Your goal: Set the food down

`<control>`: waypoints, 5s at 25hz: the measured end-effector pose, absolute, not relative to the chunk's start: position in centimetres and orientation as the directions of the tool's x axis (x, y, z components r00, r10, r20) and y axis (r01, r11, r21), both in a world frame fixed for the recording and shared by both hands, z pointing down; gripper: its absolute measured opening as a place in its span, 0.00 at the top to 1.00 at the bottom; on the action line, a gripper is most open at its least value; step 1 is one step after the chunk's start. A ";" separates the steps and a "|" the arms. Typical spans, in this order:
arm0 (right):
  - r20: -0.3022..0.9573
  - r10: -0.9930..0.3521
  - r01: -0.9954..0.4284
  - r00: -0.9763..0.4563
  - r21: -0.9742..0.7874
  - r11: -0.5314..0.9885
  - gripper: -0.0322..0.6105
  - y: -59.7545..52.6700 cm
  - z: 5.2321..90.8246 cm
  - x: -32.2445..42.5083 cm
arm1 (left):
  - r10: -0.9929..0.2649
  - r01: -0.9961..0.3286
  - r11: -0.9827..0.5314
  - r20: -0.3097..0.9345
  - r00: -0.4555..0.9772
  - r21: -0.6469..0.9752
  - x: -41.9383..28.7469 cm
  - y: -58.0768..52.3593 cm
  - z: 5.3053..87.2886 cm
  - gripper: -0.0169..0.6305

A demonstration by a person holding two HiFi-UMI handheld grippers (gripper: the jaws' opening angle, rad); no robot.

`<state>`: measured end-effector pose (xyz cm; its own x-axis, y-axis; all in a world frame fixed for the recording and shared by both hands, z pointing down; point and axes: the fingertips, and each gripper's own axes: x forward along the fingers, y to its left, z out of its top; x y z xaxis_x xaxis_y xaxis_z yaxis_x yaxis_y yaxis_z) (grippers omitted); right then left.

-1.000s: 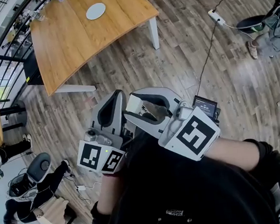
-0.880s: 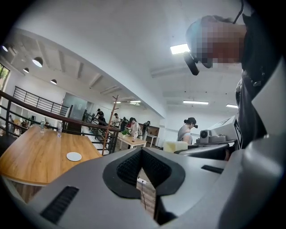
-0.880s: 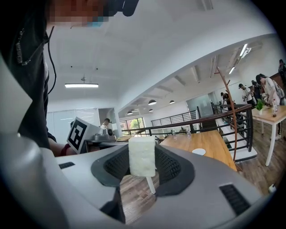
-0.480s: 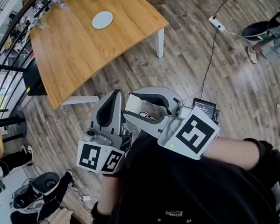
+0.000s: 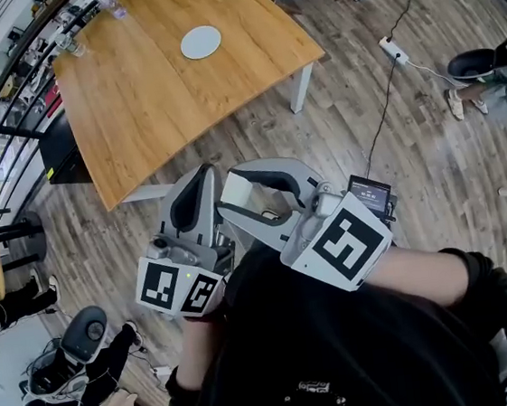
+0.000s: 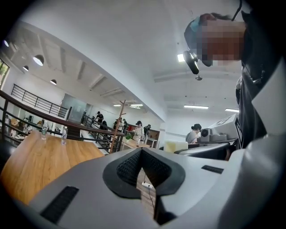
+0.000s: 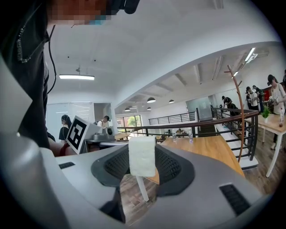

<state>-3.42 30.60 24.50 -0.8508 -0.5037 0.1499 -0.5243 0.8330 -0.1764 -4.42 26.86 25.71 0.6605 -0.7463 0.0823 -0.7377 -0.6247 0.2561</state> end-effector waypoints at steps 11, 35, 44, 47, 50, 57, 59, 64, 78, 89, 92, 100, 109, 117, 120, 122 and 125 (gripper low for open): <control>0.173 -0.477 -0.502 -0.862 -0.146 0.853 0.68 29.9 25.1 -10.0 | -0.765 -0.750 -0.610 0.054 0.641 0.255 -11.0 26.1 26.2 0.97; 0.203 -0.367 -0.400 -0.908 -0.160 0.902 0.68 23.5 26.3 -16.4 | -0.815 -0.799 -0.534 0.082 0.574 0.277 -17.7 20.0 27.6 0.97; 0.190 -0.328 -0.361 -0.925 -0.177 0.916 0.68 16.4 26.7 -15.8 | -0.842 -0.827 -0.493 0.093 0.532 0.268 -17.3 12.9 27.9 0.97; 0.183 -0.318 -0.350 -0.930 -0.180 0.919 0.68 13.6 26.3 -15.5 | -0.849 -0.836 -0.482 0.097 0.520 0.264 -17.0 10.1 27.6 0.97; 0.185 -0.307 -0.340 -0.934 -0.184 0.922 0.68 10.8 26.1 -15.1 | -0.857 -0.843 -0.465 0.102 0.505 0.272 -16.8 7.3 27.4 0.97; 0.179 -0.310 -0.346 -0.934 -0.222 0.912 0.68 4.3 26.6 -13.4 | -0.854 -0.849 -0.454 0.139 0.501 0.270 -15.1 0.9 27.9 0.97; 0.183 -0.317 -0.354 -0.931 -0.235 0.905 0.68 2.5 27.1 -12.8 | -0.848 -0.845 -0.460 0.146 0.509 0.274 -14.5 -1.0 28.4 0.97; 0.190 -0.326 -0.368 -0.926 -0.267 0.890 0.68 -0.3 28.4 -11.0 | -0.844 -0.848 -0.448 0.179 0.506 0.283 -12.7 -3.7 29.8 0.97; 0.195 -0.395 -0.436 -0.898 -0.261 0.861 0.68 -4.9 28.7 -10.3 | -0.786 -0.797 -0.524 0.190 0.588 0.299 -11.5 -8.4 30.4 0.97; 0.229 -0.477 -0.519 -0.849 -0.186 0.834 0.68 -7.5 27.6 -14.9 | -0.709 -0.716 -0.635 0.150 0.689 0.291 -15.5 -11.2 29.2 0.97; 0.263 -0.485 -0.535 -0.834 -0.171 0.827 0.68 -8.0 28.3 -15.9 | -0.689 -0.696 -0.651 0.149 0.709 0.301 -16.4 -11.7 29.9 0.97; 0.308 -0.501 -0.564 -0.809 -0.166 0.809 0.68 -9.4 29.8 -16.9 | -0.643 -0.655 -0.679 0.162 0.748 0.330 -17.0 -12.9 31.6 0.97; 0.291 -0.469 -0.526 -0.834 -0.160 0.835 0.68 -13.7 29.1 -16.3 | -0.727 -0.728 -0.560 0.187 0.661 0.396 -18.3 -16.8 31.9 0.97; 0.304 -0.492 -0.560 -0.816 -0.203 0.803 0.68 -16.7 31.3 -15.6 | -0.773 -0.790 -0.471 0.248 0.584 0.392 -20.3 -17.4 33.9 0.97; 0.320 -0.492 -0.568 -0.810 -0.218 0.793 0.68 -17.5 32.6 -15.3 | -0.773 -0.792 -0.469 0.252 0.582 0.391 -19.9 -17.7 34.1 0.97; 0.332 -0.487 -0.570 -0.808 -0.227 0.790 0.68 -17.7 33.3 -15.3 | -0.765 -0.788 -0.481 0.255 0.591 0.385 -19.3 -17.5 34.2 0.97; 0.341 -0.488 -0.575 -0.804 -0.231 0.785 0.68 -18.1 34.2 -15.1 | -0.759 -0.787 -0.485 0.262 0.596 0.382 -18.8 -17.4 34.3 0.97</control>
<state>-15.11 -18.06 34.22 -0.8035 -0.4882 0.3407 -0.5749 0.7849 -0.2311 -18.81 -17.37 34.34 0.5957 -0.7594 0.2617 -0.7865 -0.4854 0.3818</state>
